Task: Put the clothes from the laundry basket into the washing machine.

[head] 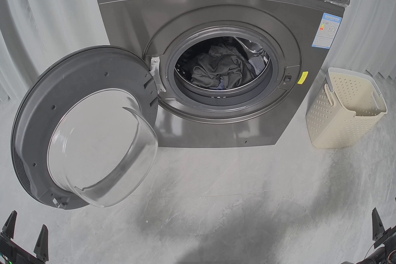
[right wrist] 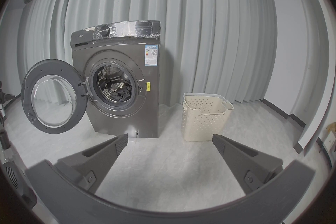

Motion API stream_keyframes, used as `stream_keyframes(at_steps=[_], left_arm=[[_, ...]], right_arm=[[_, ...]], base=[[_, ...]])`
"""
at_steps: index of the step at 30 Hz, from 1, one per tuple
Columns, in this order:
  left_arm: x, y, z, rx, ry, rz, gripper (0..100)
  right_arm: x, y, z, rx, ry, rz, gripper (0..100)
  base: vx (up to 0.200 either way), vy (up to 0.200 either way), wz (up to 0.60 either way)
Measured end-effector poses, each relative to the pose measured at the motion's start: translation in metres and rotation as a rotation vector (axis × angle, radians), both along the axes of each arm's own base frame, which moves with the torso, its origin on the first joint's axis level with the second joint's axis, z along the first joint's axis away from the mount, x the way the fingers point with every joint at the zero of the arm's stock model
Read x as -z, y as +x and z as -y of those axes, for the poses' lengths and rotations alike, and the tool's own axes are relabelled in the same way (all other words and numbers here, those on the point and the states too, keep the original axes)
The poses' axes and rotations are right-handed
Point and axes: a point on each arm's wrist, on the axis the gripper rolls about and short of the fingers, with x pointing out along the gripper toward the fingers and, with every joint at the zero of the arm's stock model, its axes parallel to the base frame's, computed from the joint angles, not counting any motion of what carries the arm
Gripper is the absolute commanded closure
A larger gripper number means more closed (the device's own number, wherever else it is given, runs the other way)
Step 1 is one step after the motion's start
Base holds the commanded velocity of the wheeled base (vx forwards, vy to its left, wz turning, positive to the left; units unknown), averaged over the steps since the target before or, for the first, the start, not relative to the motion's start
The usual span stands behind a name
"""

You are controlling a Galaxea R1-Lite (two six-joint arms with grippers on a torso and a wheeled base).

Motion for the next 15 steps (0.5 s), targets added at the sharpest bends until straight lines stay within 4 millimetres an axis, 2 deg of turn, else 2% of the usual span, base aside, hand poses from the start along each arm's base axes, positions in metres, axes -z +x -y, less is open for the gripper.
stream_keyframes(at_steps=[5, 11, 15], left_arm=[[0.0027, -0.0005, 0.0005, 0.024, -0.007, -0.018, 0], [0.0034, -0.0007, 0.0006, 0.033, -0.009, -0.022, 0], [0.0036, -0.0007, 0.0007, 0.036, -0.011, -0.023, 0]], right_arm=[[0.0002, -0.0005, -0.0029, -0.133, 0.001, 0.007, 0], [0.0023, -0.0006, -0.0021, -0.098, 0.025, -0.009, 0], [0.0033, -0.0006, -0.002, -0.098, 0.032, -0.018, 0]], base=[[0.0, 0.0, 0.0], [-0.2, 0.0, 0.0], [0.0, 0.0, 0.0]])
